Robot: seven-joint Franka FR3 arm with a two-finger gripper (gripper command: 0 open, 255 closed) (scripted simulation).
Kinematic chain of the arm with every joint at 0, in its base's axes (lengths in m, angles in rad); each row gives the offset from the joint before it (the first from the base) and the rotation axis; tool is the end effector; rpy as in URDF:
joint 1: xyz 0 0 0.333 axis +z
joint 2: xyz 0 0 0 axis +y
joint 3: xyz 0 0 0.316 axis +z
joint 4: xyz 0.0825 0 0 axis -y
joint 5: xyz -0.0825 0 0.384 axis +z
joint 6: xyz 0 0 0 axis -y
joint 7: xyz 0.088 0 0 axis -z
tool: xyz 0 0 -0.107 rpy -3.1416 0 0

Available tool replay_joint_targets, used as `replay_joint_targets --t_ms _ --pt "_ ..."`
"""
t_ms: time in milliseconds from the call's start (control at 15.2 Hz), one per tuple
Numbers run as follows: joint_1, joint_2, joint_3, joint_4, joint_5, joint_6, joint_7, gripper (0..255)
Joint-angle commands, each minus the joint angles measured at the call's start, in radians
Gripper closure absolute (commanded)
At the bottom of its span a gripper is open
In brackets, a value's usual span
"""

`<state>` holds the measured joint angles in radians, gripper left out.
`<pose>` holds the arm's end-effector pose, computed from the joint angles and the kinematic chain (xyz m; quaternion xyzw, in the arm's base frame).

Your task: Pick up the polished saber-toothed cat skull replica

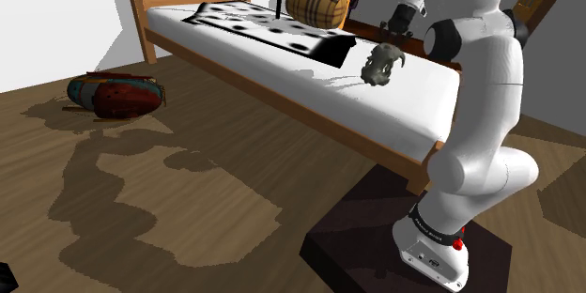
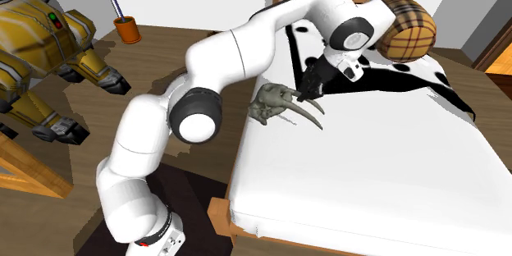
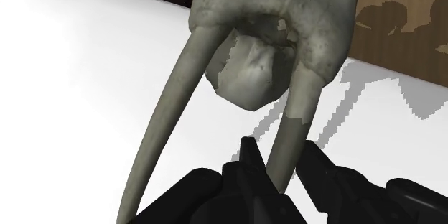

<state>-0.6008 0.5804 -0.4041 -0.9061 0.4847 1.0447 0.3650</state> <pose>0.4685 -0.4532 0.5530 -0.8030 0.5471 0.1584 0.1755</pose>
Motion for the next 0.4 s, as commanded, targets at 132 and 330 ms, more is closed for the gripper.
replay_joint_targets --t_ms 132,330 --pt "-0.048 0.064 0.017 0.169 0.036 -0.095 0.038 255" --pt "-0.070 0.094 0.027 0.239 0.051 -0.130 0.056 255"
